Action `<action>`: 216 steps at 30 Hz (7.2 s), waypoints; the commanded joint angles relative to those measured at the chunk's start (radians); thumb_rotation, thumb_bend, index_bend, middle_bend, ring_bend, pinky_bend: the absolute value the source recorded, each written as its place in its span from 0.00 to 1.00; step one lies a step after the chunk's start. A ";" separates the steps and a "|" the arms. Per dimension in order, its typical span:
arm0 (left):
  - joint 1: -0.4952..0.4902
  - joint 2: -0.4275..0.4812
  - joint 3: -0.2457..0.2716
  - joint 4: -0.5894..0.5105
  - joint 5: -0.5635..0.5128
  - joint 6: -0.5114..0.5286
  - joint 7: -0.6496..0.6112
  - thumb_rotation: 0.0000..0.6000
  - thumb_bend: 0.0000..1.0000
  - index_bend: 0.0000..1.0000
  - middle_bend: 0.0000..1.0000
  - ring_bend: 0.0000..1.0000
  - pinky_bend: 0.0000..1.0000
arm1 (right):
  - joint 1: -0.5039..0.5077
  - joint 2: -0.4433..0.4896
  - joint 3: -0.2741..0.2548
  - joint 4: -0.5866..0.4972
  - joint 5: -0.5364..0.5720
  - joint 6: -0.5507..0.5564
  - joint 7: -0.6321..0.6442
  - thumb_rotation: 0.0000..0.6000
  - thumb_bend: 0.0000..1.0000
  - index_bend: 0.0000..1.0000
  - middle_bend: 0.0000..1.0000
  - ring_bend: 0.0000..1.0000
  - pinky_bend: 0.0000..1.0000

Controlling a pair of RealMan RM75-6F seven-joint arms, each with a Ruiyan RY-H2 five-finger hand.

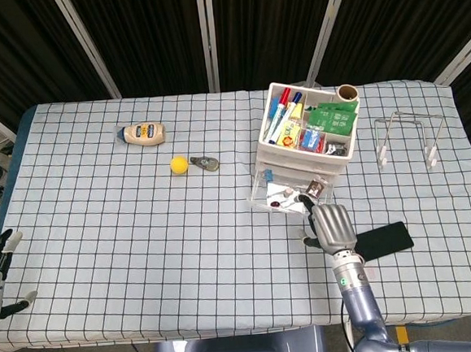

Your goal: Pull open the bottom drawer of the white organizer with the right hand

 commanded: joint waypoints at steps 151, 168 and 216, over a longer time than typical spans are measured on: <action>-0.106 0.166 -0.038 -0.215 -0.089 -0.094 0.192 1.00 0.02 0.00 0.00 0.00 0.00 | 0.455 0.135 -0.142 0.601 -0.320 -0.532 0.224 1.00 0.08 0.49 1.00 1.00 0.92; -0.117 0.164 -0.037 -0.211 -0.095 -0.112 0.188 1.00 0.02 0.00 0.00 0.00 0.00 | 0.444 0.105 -0.132 0.651 -0.317 -0.547 0.224 1.00 0.08 0.53 1.00 1.00 0.92; -0.126 0.165 -0.040 -0.194 -0.109 -0.122 0.163 1.00 0.02 0.00 0.00 0.00 0.00 | 0.426 0.127 -0.106 0.601 -0.339 -0.521 0.172 1.00 0.27 0.60 1.00 1.00 0.92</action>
